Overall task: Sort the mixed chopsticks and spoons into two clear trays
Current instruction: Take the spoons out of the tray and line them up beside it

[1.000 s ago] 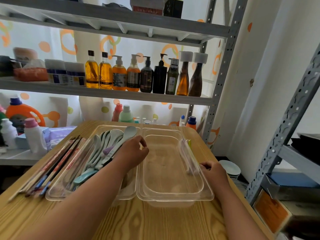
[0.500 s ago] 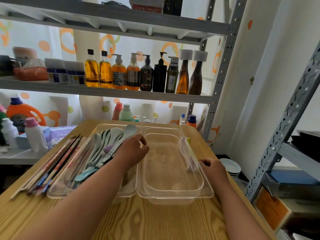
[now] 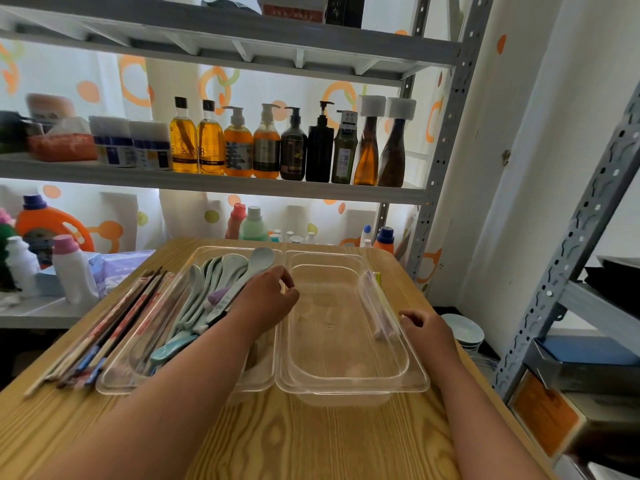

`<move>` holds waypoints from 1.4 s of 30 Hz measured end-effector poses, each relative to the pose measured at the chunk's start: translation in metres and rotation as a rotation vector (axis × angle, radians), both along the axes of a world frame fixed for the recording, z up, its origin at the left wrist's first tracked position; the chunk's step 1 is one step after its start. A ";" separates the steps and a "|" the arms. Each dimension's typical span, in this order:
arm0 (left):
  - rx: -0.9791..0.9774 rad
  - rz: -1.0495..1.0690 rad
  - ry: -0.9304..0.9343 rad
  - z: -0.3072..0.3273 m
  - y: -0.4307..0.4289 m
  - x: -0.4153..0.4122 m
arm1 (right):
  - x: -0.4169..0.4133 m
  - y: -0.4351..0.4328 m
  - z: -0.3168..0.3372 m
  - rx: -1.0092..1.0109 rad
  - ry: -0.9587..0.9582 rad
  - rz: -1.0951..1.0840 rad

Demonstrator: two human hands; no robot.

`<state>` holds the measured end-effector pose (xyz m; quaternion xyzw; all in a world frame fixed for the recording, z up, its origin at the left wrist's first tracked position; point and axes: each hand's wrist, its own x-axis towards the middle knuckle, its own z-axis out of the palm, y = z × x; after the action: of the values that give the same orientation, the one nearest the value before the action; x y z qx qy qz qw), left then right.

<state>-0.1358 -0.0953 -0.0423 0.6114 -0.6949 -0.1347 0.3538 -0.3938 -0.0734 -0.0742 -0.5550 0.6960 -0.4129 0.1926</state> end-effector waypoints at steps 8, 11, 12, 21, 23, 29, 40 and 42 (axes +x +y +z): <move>0.008 0.001 -0.009 0.002 0.002 -0.001 | -0.002 -0.001 0.000 -0.001 -0.021 -0.059; 0.010 -0.001 -0.009 0.002 0.002 -0.001 | -0.002 -0.001 -0.001 -0.001 -0.033 -0.060; 0.012 0.000 -0.009 0.002 0.002 -0.001 | -0.002 -0.001 -0.001 -0.002 -0.036 -0.059; 0.032 0.030 -0.026 0.006 0.006 -0.003 | 0.005 0.002 0.007 -0.060 -0.052 -0.067; 0.056 0.014 -0.072 0.010 0.006 -0.003 | 0.009 0.004 0.015 -0.085 -0.052 -0.051; 0.120 -0.006 -0.155 0.031 0.020 0.007 | 0.034 0.021 0.050 -0.192 0.010 0.101; 0.341 0.056 -0.614 0.041 0.071 0.048 | 0.141 0.057 0.067 -0.181 0.240 0.471; 0.349 0.064 -0.694 0.037 0.076 0.047 | 0.152 0.059 0.066 -0.181 0.271 0.481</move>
<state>-0.0884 -0.0197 -0.0056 0.6930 -0.7205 -0.0251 -0.0078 -0.2414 -0.0145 -0.0085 -0.7691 0.5241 -0.3379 0.1399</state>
